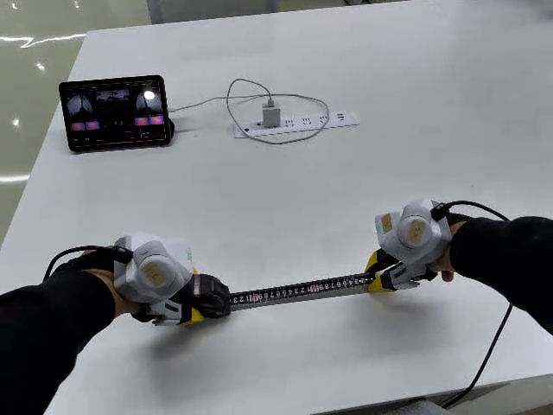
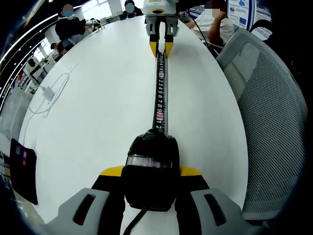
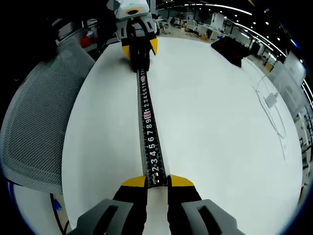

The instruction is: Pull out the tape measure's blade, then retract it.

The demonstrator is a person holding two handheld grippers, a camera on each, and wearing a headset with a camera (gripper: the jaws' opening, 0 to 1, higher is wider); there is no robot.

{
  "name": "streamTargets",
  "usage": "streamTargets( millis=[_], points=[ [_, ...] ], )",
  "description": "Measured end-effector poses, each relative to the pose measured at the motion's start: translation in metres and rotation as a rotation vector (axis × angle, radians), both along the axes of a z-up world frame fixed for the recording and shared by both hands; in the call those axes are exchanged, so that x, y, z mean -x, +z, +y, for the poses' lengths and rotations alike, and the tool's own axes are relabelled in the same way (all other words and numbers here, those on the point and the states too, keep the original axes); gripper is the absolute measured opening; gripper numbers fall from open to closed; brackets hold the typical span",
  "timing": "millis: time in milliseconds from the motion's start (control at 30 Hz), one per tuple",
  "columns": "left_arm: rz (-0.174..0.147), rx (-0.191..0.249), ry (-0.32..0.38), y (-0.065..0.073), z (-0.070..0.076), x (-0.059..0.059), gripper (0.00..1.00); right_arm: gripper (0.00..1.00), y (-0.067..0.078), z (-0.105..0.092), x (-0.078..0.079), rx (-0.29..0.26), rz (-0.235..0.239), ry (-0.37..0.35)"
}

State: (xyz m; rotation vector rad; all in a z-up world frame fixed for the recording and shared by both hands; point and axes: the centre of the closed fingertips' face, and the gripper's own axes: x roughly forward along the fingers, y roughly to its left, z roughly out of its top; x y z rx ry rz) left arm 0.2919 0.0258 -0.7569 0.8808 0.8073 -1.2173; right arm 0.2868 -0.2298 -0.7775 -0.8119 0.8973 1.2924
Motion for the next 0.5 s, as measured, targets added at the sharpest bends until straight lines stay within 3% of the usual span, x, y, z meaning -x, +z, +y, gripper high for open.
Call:
streamTargets(
  millis=[200, 367, 500],
  points=[
    [0.019, -0.007, 0.015, -0.0006, 0.001, -0.0008, 0.33, 0.12, -0.0005, 0.0006, 0.0007, 0.034, -0.008, 0.004],
    [-0.001, -0.021, 0.011, -0.0016, 0.0009, 0.0002, 0.33, 0.12, -0.0004, -0.0003, 0.0001, 0.03, 0.001, -0.034],
    [-0.001, -0.027, 0.016, -0.0019, 0.0012, -0.0005, 0.33, 0.12, -0.0005, 0.001, 0.0016, 0.066, -0.029, 0.018]
  ],
)
